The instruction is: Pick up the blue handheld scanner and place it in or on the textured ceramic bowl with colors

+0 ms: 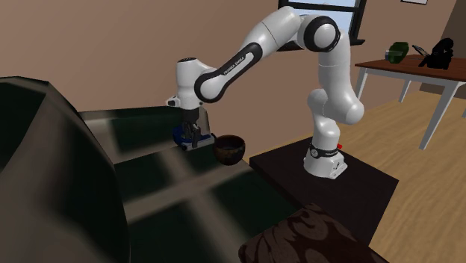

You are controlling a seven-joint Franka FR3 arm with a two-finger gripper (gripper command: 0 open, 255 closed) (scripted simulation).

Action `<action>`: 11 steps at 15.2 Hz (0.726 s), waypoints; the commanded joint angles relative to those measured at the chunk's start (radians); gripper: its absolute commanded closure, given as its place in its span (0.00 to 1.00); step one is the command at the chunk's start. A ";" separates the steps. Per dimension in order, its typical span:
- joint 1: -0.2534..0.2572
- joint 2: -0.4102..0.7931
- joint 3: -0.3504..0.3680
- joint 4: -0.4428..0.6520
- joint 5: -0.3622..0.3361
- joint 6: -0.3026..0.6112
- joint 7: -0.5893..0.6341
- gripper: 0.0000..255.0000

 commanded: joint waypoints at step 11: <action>-0.043 -0.407 -0.070 -0.470 -0.172 0.088 -0.012 1.00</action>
